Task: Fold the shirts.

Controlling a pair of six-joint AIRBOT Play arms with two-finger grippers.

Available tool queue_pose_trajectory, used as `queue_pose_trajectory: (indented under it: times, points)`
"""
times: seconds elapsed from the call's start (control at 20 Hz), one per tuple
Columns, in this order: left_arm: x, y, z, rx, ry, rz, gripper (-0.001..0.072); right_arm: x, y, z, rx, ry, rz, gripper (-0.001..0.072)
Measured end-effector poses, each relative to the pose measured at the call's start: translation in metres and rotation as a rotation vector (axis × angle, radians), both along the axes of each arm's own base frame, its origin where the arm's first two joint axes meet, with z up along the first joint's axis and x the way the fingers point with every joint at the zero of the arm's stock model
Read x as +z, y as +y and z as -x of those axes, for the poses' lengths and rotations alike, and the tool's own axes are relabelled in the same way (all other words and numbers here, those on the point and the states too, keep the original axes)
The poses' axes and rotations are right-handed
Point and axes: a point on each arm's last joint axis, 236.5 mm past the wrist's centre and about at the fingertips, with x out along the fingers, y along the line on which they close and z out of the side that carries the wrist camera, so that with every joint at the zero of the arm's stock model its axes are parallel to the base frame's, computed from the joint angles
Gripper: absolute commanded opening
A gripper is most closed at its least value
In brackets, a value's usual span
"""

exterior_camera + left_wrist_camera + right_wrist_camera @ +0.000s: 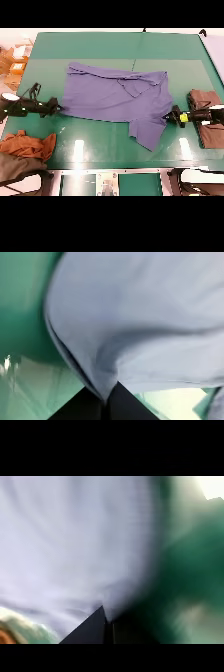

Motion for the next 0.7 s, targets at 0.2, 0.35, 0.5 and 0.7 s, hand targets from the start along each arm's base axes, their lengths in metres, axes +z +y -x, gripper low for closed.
queue_pose_trajectory:
  times: [0.2,0.35,0.5,0.7]
  points:
    - [0.157,0.006,-0.047,-0.046,-0.389,-0.085,0.0022,0.162,-0.010,-0.072,0.012,-0.438,0.066,0.0018]
    - [0.347,0.001,-0.037,-0.058,-0.835,-0.210,0.0022,0.334,-0.010,-0.084,0.022,-0.854,0.233,0.0018]
    - [0.519,-0.018,0.037,-0.051,-1.260,-0.342,0.0023,0.494,0.003,-0.040,-0.015,-1.239,0.445,0.0018]
    - [0.628,-0.040,0.139,-0.030,-1.589,-0.482,0.0023,0.610,0.020,0.046,-0.116,-1.536,0.752,0.0018]
